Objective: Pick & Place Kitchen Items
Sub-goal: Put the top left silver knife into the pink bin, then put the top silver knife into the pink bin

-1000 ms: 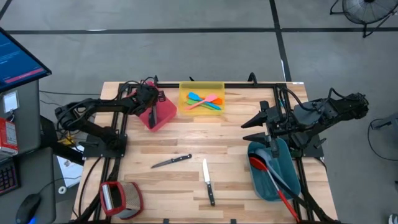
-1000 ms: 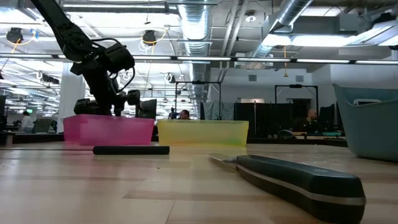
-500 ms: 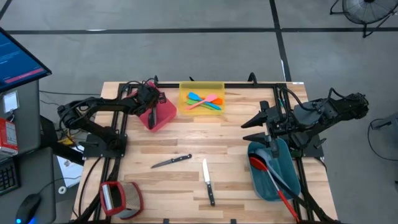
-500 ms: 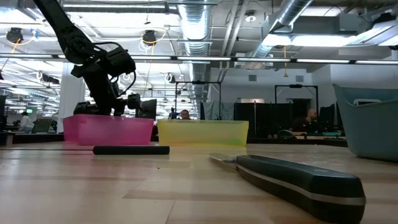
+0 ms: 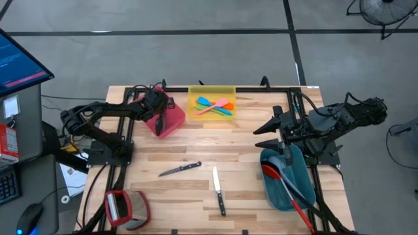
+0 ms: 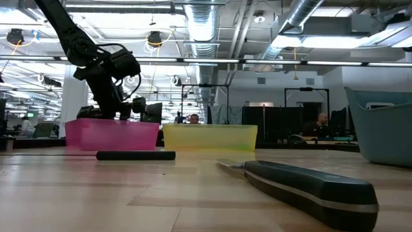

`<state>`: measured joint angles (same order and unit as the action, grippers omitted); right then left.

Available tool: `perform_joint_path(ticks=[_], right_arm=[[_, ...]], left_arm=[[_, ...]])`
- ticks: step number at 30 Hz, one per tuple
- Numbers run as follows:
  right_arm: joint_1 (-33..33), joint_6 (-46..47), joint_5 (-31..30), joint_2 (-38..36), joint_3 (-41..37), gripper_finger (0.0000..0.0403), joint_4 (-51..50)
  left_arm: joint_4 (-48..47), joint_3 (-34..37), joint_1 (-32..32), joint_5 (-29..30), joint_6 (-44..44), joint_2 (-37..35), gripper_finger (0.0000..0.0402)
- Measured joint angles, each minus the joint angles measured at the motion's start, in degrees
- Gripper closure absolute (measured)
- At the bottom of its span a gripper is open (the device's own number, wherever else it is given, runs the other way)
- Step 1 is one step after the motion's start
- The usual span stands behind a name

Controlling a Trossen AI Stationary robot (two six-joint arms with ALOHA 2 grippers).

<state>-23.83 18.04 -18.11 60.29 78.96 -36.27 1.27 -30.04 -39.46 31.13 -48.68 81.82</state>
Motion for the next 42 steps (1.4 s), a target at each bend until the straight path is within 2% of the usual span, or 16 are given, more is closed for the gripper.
perform_joint_path(ticks=[12,16,22,31,42], right_arm=[[-0.01,-0.02,0.0,0.0,0.0,0.0201,0.0],[-0.02,-0.02,0.0,0.0,0.0,0.0201,0.0],[0.0,-0.04,0.0,0.0,0.0,0.0201,-0.01],[-0.02,-0.61,0.0,0.0,0.02,0.0201,-0.02],[-0.02,-0.51,0.0,0.0,0.02,0.0201,0.0]], left_arm=[[0.17,0.04,0.0,-3.32,1.91,-0.84,0.0212],[0.35,0.04,0.04,-4.78,4.39,-3.26,0.0192],[0.45,0.04,1.14,-6.02,11.0,-10.05,0.019],[0.49,0.04,5.07,-7.93,15.41,-20.04,0.0203],[0.55,0.04,13.82,-15.66,16.9,-25.32,0.0194]])
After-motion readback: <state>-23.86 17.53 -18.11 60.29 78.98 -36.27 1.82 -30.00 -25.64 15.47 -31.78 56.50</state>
